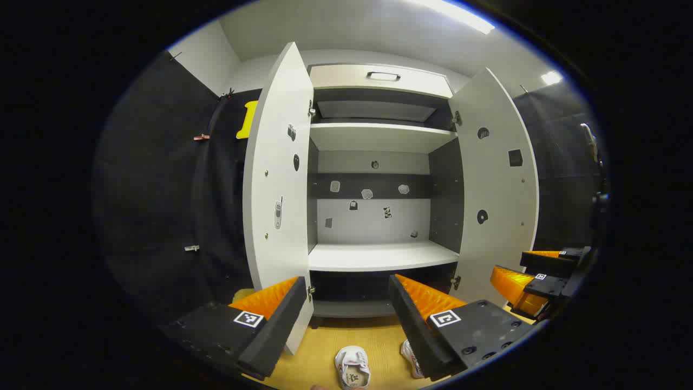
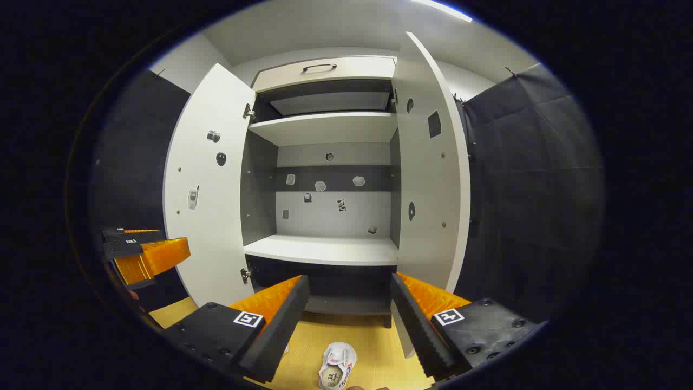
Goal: Grab one shoe with the right hand and put it into the shoe cabinet, grab the other shoe with the left hand and put it into the shoe cabinet; then close the right door with the right hand and the left door with the left hand.
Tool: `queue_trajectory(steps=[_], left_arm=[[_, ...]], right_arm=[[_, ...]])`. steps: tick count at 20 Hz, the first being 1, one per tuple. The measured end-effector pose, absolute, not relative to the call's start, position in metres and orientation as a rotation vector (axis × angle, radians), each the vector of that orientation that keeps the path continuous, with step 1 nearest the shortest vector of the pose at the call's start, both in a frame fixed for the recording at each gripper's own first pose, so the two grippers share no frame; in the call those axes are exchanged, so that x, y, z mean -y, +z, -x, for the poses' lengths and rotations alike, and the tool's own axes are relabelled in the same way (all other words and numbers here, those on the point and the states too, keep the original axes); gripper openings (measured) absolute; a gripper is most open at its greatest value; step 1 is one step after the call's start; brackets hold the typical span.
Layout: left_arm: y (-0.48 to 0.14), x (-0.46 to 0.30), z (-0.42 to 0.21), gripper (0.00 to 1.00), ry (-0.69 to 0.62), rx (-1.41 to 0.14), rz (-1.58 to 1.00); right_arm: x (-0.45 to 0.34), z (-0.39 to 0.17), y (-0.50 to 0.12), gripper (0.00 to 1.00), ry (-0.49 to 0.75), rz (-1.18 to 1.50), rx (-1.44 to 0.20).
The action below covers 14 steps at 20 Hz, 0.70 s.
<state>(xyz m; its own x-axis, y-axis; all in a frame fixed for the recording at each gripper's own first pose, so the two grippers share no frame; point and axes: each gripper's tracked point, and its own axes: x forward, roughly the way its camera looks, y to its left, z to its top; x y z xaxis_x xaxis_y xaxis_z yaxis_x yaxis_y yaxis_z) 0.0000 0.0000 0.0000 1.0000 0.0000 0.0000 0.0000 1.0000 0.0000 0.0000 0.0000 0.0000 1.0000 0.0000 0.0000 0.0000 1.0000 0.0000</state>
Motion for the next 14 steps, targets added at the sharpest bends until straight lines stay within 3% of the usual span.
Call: queue_trajectory(steps=[14], left_arm=[[-0.026,-0.024,-0.013,0.95,-0.041,-0.051,0.029]], right_arm=[[-0.017,0.003,-0.030,0.98,-0.018,0.012,-0.074]])
